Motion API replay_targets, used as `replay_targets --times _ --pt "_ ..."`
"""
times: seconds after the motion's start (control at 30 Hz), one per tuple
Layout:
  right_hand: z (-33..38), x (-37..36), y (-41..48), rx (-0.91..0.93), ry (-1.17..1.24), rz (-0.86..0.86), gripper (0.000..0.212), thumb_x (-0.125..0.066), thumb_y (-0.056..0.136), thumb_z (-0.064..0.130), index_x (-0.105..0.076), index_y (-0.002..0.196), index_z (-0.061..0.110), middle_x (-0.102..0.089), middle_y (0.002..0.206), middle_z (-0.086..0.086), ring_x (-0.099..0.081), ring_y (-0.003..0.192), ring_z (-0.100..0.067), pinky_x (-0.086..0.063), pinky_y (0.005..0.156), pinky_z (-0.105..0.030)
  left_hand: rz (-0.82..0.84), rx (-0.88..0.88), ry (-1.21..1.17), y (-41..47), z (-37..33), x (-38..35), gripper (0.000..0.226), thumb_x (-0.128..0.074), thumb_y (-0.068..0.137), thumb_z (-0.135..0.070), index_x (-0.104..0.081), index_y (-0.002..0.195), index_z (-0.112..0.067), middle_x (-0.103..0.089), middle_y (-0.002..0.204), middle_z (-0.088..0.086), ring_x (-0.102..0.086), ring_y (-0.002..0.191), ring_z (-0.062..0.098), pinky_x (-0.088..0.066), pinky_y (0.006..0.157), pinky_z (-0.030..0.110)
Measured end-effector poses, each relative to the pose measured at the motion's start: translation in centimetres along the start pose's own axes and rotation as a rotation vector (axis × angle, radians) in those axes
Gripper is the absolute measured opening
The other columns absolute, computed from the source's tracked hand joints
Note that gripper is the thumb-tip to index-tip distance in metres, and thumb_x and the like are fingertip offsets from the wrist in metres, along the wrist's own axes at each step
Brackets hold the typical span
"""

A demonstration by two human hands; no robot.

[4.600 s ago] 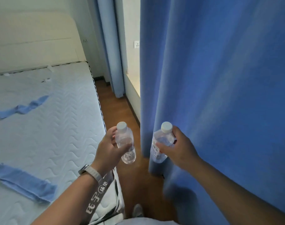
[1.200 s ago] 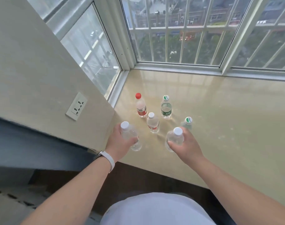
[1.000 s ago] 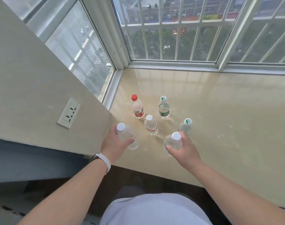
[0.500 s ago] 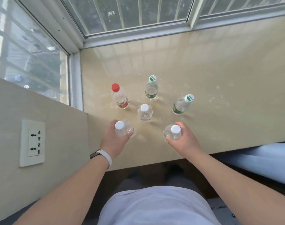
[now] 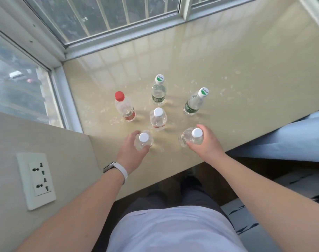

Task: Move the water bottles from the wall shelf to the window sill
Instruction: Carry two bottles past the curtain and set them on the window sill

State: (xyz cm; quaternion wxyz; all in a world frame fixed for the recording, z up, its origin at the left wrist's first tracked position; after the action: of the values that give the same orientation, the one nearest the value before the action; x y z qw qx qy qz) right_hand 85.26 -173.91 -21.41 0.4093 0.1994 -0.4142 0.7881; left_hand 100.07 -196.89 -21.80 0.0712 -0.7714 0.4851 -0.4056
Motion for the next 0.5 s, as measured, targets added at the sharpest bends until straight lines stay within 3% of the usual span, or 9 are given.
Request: replay_targets --times 0.2,0.37,0.5 --pt "1.0 2.3 -3.2 0.015 -0.040 -0.079 0.067 -0.062 0.088 0.044 -0.036 0.145 0.020 -0.041 0.146 0.002 -0.040 0.133 -0.017 -0.035 0.104 -0.033 -0.054 -0.185 0.070 -1.2 -3.5 2.5 0.057 -0.069 0.085 -0.032 -0.048 0.137 -0.021 -0.050 0.138 -0.004 -0.044 0.128 0.016 -0.032 0.097 0.025" --pt "1.4 5.3 -6.6 0.067 -0.143 -0.167 0.065 -0.046 0.090 0.056 -0.037 0.143 0.019 -0.043 0.144 0.000 -0.040 0.131 -0.020 -0.037 0.101 -0.037 -0.044 -0.516 0.200 -2.9 -8.3 1.8 0.053 -0.067 0.084 -0.033 -0.054 0.133 -0.017 -0.052 0.139 -0.003 -0.043 0.128 0.014 -0.036 0.102 0.029" --pt "0.3 8.3 -9.2 0.082 -0.244 -0.258 0.056 -0.046 0.095 0.048 -0.039 0.141 0.015 -0.044 0.143 -0.002 -0.039 0.129 -0.021 -0.035 0.100 -0.035 -0.012 -0.724 0.295 -4.4 -12.5 -0.3 0.048 -0.069 0.086 -0.026 -0.057 0.131 -0.016 -0.052 0.141 0.000 -0.045 0.128 0.020 -0.031 0.101 0.027"
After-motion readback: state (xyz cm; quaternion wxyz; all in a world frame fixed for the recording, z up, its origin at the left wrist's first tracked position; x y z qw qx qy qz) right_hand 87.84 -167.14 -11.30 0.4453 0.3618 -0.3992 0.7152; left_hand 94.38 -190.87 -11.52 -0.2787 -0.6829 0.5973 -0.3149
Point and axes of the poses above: each hand's wrist, its own y-axis towards the middle knuckle, its own x-axis out of the back of the hand, z = x × y, the point moved 1 cm from there along y, towards the middle knuckle
